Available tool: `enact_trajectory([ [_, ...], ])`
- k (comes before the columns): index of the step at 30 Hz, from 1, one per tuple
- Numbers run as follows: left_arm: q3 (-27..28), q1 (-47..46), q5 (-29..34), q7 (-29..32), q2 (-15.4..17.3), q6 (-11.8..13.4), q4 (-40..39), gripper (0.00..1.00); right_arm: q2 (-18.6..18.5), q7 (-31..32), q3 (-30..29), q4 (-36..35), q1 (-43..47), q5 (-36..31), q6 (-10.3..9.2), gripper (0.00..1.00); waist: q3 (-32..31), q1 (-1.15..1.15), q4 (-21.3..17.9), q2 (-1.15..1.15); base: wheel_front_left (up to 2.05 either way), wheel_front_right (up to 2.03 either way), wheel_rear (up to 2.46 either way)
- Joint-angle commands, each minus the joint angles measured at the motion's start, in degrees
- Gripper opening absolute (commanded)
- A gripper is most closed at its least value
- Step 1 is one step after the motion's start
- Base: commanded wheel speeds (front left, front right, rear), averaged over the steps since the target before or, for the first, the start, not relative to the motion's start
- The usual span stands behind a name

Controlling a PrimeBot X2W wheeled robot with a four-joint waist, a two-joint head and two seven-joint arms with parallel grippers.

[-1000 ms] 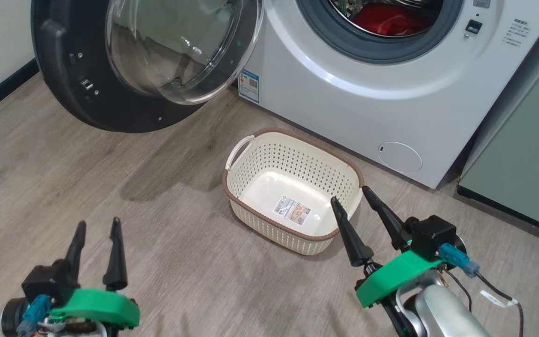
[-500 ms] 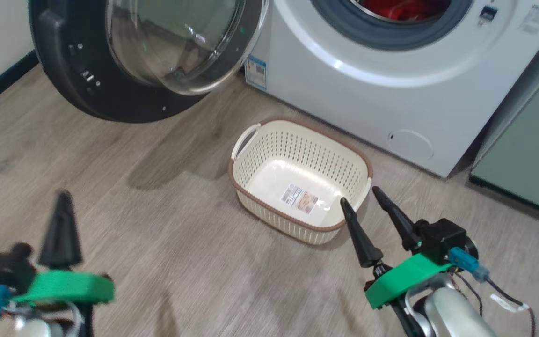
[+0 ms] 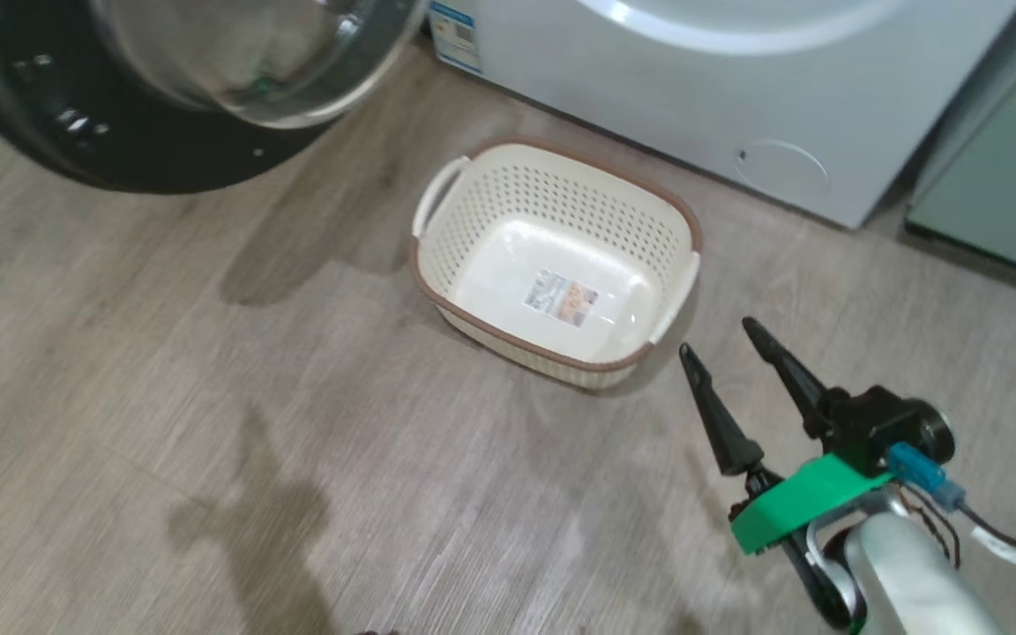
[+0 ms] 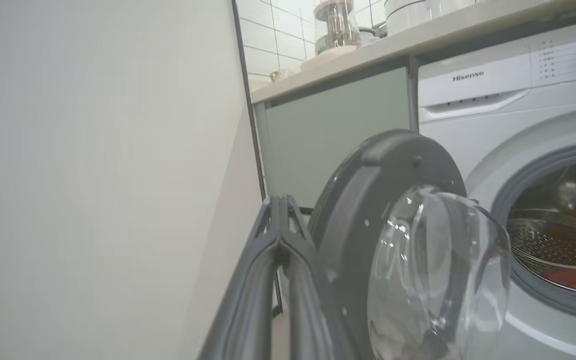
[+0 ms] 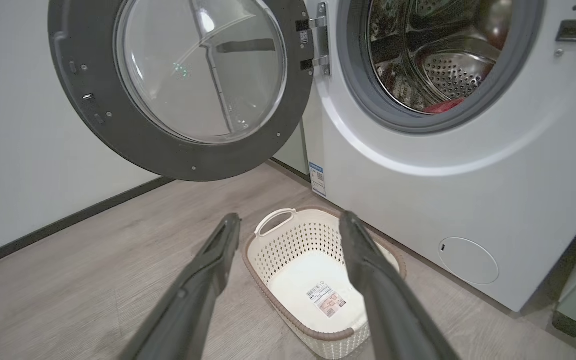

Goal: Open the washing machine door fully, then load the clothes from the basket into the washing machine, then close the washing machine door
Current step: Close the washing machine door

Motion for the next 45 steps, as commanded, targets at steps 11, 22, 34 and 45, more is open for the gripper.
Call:
enact_trajectory([
  [11, 7.57, -22.35, -3.56, -0.25, 18.56, -0.86, 28.93, 0.0, -1.94, -0.37, 3.45, -2.15, -5.53, -0.17, 0.0, 1.0, 6.66, 0.0, -8.23, 0.0, 0.0, 0.0, 0.0],
  [22, 17.66, -36.3, -16.28, 7.68, 25.12, 0.53, 57.18, 0.0, -2.21, -0.37, 4.65, -2.12, -7.24, -0.09, 0.0, 1.0, 8.84, 0.0, -14.09, 0.0, 0.0, 0.0, 0.0],
  [34, 31.09, -41.49, -29.95, 14.65, 28.05, 4.91, 69.53, 0.0, -1.16, -0.37, 5.29, -2.77, -7.14, 0.31, 0.0, 1.0, 9.22, 0.0, -17.11, 0.0, 0.0, 0.0, 0.0],
  [45, 31.49, -44.54, -33.3, 24.16, 26.48, 1.55, 71.11, 0.0, -1.46, -0.37, 4.87, -2.8, -7.21, -0.18, 0.0, 1.0, 9.43, 0.0, -16.9, 0.0, 0.0, 0.0, 0.0],
])
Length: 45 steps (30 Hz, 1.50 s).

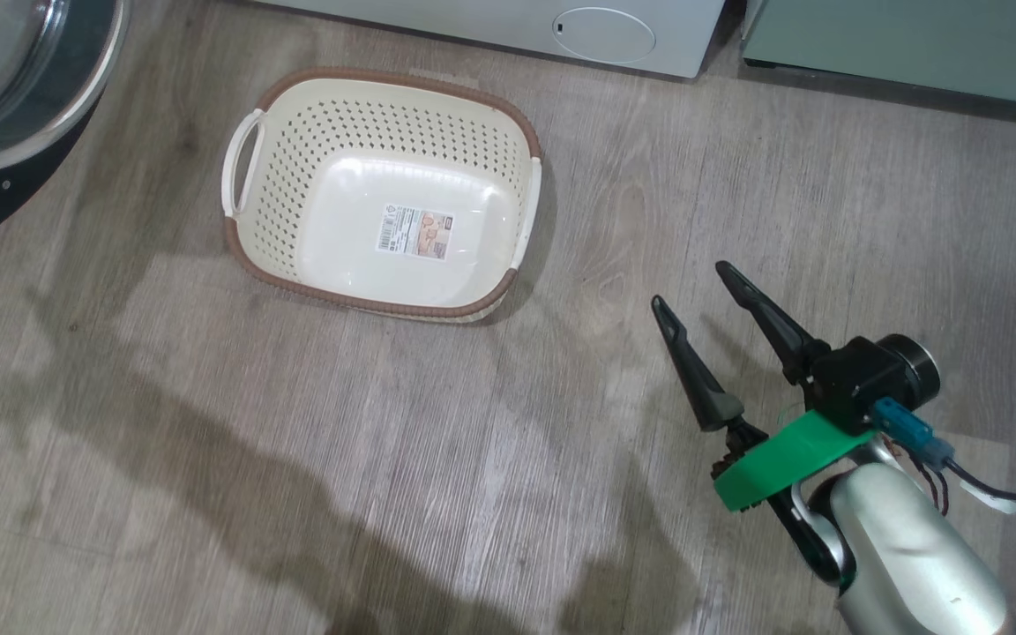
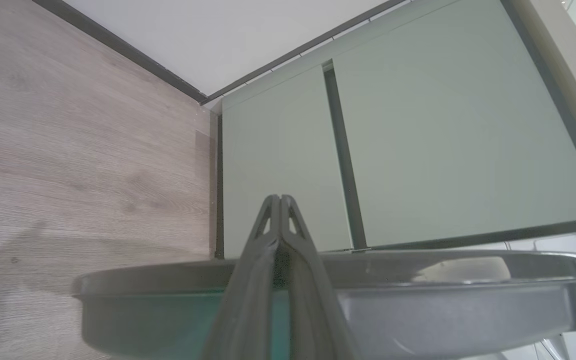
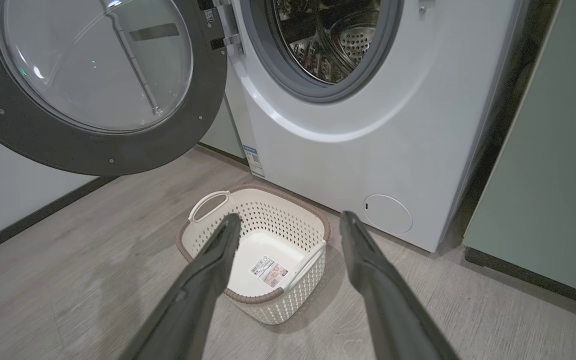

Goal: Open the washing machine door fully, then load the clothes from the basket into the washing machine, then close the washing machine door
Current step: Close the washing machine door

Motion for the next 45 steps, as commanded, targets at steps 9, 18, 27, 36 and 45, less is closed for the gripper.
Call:
enact_trajectory([
  [9, -3.46, 0.44, 0.35, 7.05, 1.77, -1.61, -1.0, 0.0, 1.03, -0.37, 1.01, -1.1, -0.62, -0.21, 0.0, 1.0, -1.13, 0.0, 0.48, 0.0, 0.0, 0.0, 0.0],
  [18, -5.21, 1.22, -1.4, 18.17, 0.05, -2.91, -1.51, 0.0, 1.79, -0.37, 1.01, -0.38, -0.38, 0.21, 0.0, 1.0, -3.68, 0.0, 0.41, 0.0, 0.0, 0.0, 0.0],
  [27, -10.51, 6.48, -4.83, 31.99, -3.52, -3.02, -9.97, 0.0, 3.24, -0.37, 0.61, 0.17, 0.57, 0.43, 0.0, 1.0, -6.81, 0.0, -0.04, 0.0, 0.0, 0.0, 0.0],
  [36, -13.82, 12.96, -12.51, 43.78, -8.12, -3.02, -20.04, 0.0, 4.53, -0.37, 0.05, 0.49, 1.53, 0.57, 0.0, 1.0, -9.28, 0.0, -0.06, 0.0, 0.0, 0.0, 0.0],
  [45, -17.35, 19.25, -17.41, 49.55, -13.93, -3.03, -28.4, 0.0, 5.57, -0.37, -0.26, 0.55, 2.36, 0.77, 0.0, 1.0, -10.8, 0.0, -0.37, 0.0, 0.0, 0.0, 0.0],
])
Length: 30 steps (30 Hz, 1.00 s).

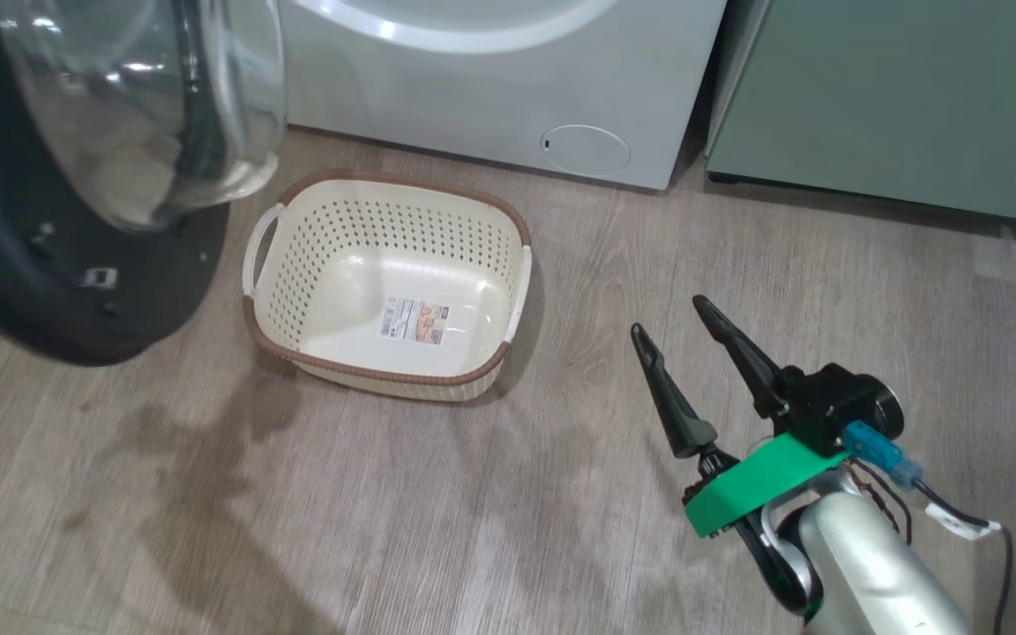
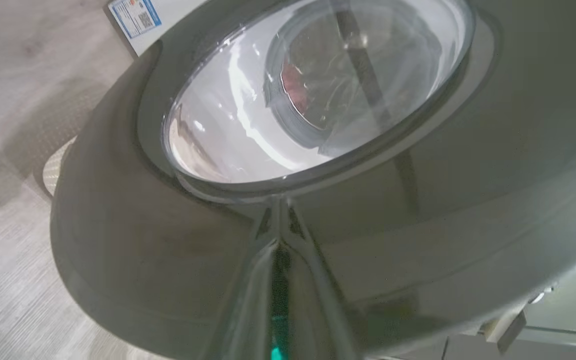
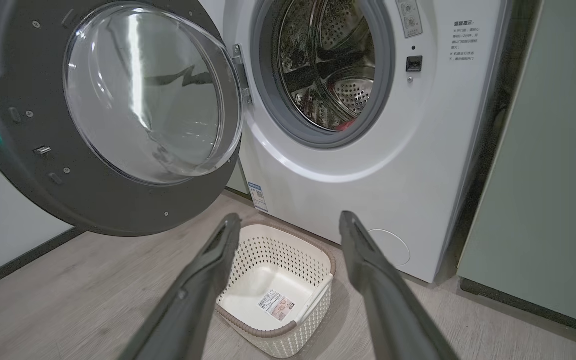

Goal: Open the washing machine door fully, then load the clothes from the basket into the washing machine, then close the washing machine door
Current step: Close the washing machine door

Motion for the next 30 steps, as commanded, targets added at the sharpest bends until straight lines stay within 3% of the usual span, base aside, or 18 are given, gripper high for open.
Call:
enact_trajectory([
  [1, -0.23, 0.76, -0.88, 0.95, 1.54, -0.09, -2.93, 0.0, 0.68, -0.37, 0.87, -1.73, -0.23, 0.21, 0.0, 1.0, -0.25, 0.0, -0.07, 0.0, 0.0, 0.0, 0.0],
  [30, -3.32, 5.51, -11.63, -3.07, -15.6, -0.1, -11.5, 0.0, 1.35, -0.37, 0.57, -1.86, 0.58, 0.21, 0.0, 1.0, -1.09, 0.0, -6.72, 0.0, 0.0, 0.0, 0.0],
])
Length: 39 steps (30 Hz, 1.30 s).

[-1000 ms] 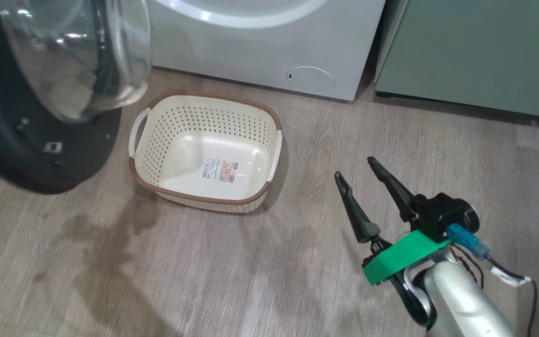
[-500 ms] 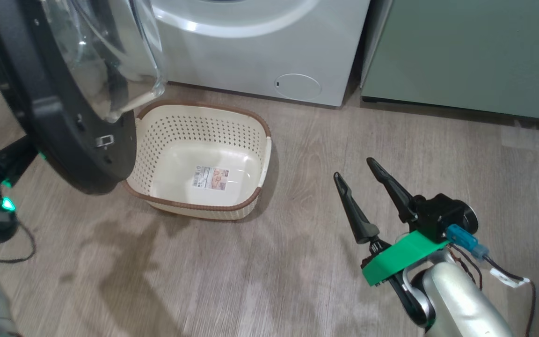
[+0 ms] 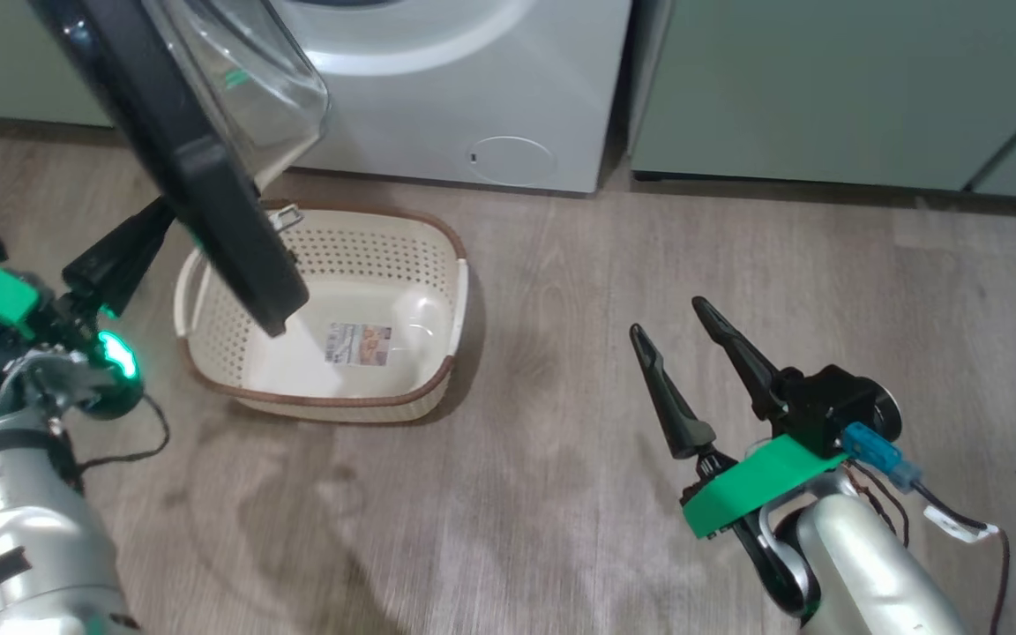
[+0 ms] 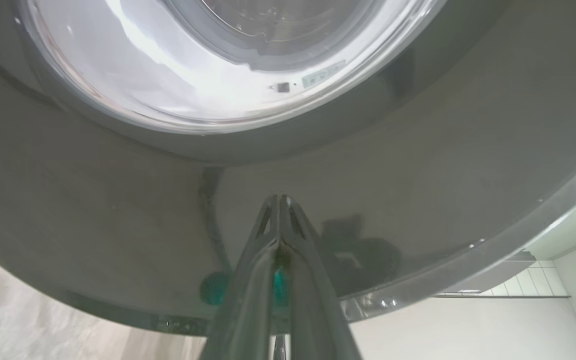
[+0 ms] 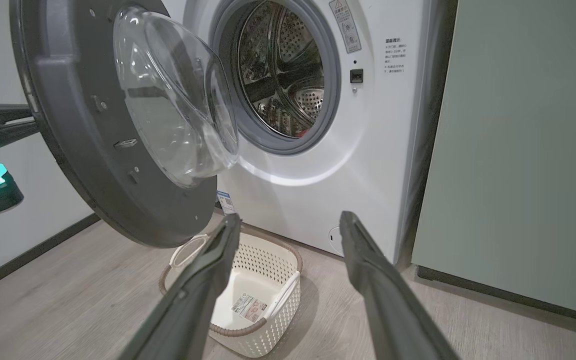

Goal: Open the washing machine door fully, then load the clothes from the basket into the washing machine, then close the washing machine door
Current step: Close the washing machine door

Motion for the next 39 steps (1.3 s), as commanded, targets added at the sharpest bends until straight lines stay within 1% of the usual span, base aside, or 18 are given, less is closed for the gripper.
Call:
enact_trajectory([
  [1, 0.34, -0.81, -0.58, -0.2, 1.6, -0.1, -2.27, 0.0, 0.76, -0.37, 0.96, -1.88, 0.34, 0.21, 0.0, 1.0, 0.06, 0.0, -0.67, 0.0, 0.0, 0.0, 0.0],
  [6, -1.45, -1.05, -1.98, -4.07, 0.32, -0.1, -2.39, 0.0, 0.92, -0.37, 1.04, -2.01, 0.38, 0.19, 0.0, 1.0, 0.52, 0.0, -3.07, 0.0, 0.0, 0.0, 0.0],
  [9, -2.55, -1.66, -3.02, -8.13, -0.01, -0.1, -2.62, 0.0, 1.03, -0.37, 0.91, -2.15, 0.4, 0.16, 0.0, 1.0, 1.12, 0.0, -4.64, 0.0, 0.0, 0.0, 0.0],
  [11, -3.31, -2.51, -4.83, -10.59, -0.12, -0.1, -2.36, 0.0, 1.08, -0.37, 0.78, -2.24, 0.4, 0.11, 0.0, 1.0, 1.57, 0.0, -5.68, 0.0, 0.0, 0.0, 0.0],
  [16, -8.25, -3.73, -9.52, -16.73, -0.17, -0.1, -1.22, 0.0, 1.25, -0.37, 0.67, -2.44, 0.19, 0.07, 0.0, 1.0, 2.75, 0.0, -8.67, 0.0, 0.0, 0.0, 0.0],
  [23, -11.96, -5.39, -12.52, -25.98, -0.18, -0.1, 0.11, 0.0, 1.54, -0.37, 0.12, -2.84, 0.12, 0.04, 0.0, 1.0, 4.27, 0.0, -12.89, 0.0, 0.0, 0.0, 0.0],
  [28, -13.17, -8.24, -16.14, -31.45, -0.19, -0.1, 1.01, 0.0, 1.84, -0.37, -0.36, -3.27, -0.16, 0.13, 0.0, 1.0, 5.95, 0.0, -15.67, 0.0, 0.0, 0.0, 0.0],
  [34, -16.15, -11.38, -17.48, -37.01, -0.19, -0.1, 1.71, 0.0, 2.27, -0.37, -0.45, -3.53, -0.68, 0.49, 0.0, 1.0, 7.63, 0.0, -18.87, 0.0, 0.0, 0.0, 0.0],
  [35, -16.15, -11.38, -17.48, -37.01, -0.19, -0.1, 1.71, 0.0, 2.27, -0.37, -0.45, -3.53, -0.68, 0.49, 0.0, 1.0, 7.63, 0.0, -18.87, 0.0, 0.0, 0.0, 0.0],
  [37, -15.9, -12.2, -18.86, -38.86, -0.19, -0.1, 2.51, 0.0, 2.39, -0.37, -0.16, -3.53, -0.9, 0.63, 0.0, 1.0, 7.9, 0.0, -20.39, 0.0, 0.0, 0.0, 0.0],
  [39, -16.15, -12.8, -18.46, -40.31, -0.15, -0.1, 2.66, 0.0, 2.49, -0.37, -0.15, -3.74, -1.13, 0.97, 0.0, 1.0, 8.31, 0.0, -21.88, 0.0, 0.0, 0.0, 0.0],
])
